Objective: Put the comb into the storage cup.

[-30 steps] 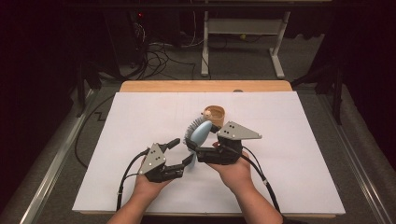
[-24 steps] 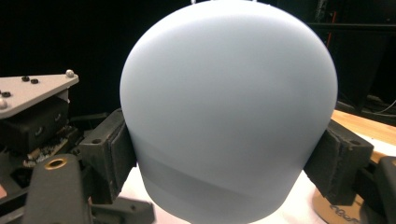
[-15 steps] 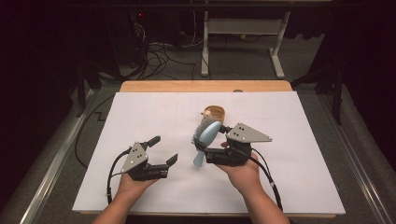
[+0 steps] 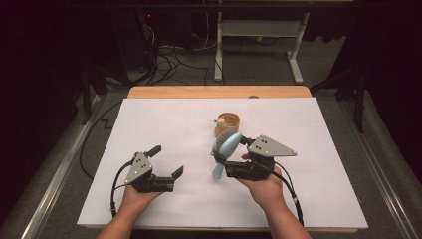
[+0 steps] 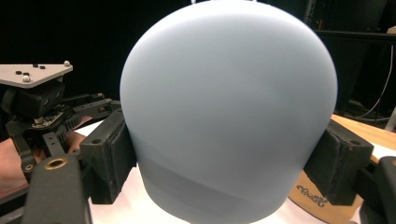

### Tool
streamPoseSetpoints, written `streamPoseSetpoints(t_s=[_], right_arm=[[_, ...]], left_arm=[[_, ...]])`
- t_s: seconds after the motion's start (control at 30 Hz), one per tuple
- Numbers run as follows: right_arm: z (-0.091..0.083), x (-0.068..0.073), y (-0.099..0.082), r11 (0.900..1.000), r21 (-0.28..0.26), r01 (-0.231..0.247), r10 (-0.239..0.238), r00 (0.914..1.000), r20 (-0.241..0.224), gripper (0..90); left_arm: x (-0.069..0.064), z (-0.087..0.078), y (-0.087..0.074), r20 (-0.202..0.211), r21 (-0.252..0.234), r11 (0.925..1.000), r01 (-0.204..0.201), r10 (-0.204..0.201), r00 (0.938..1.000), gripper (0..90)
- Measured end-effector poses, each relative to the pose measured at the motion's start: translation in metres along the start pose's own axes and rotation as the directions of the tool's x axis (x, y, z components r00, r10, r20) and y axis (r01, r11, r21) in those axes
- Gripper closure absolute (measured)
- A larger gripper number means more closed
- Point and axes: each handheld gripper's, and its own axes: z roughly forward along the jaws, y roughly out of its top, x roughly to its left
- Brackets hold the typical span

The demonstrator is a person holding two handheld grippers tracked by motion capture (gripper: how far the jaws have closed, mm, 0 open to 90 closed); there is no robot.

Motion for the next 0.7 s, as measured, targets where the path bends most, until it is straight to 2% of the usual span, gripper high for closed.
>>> streamPoseSetpoints(t_s=[0.2, 0.43, 0.57, 0.7], right_arm=[[-0.005, -0.003, -0.002, 1.0000, 0.004, -0.002, 0.002, 0.9999, 0.011, 20.9], [-0.014, -0.011, -0.004, 1.0000, 0.002, -0.001, 0.001, 0.9990, 0.044, 20.9], [-0.022, -0.018, -0.003, 1.0000, -0.006, -0.006, 0.006, 0.9980, 0.062, 20.9], [-0.028, -0.024, -0.004, 0.9999, -0.007, -0.010, 0.010, 0.9963, 0.086, 20.8]], left_arm=[[0.005, -0.003, -0.006, -0.003, 0.006, 0.9997, 0.025, -0.025, 0.9997, 0.0], [0.004, -0.004, -0.007, -0.019, 0.019, 0.9998, 0.012, -0.011, 0.9998, 0.0], [0.005, -0.003, -0.008, -0.003, 0.041, 0.9989, 0.021, -0.021, 0.9998, 0.0], [0.005, -0.004, -0.008, -0.018, 0.031, 0.9992, 0.024, -0.023, 0.9996, 0.0]])
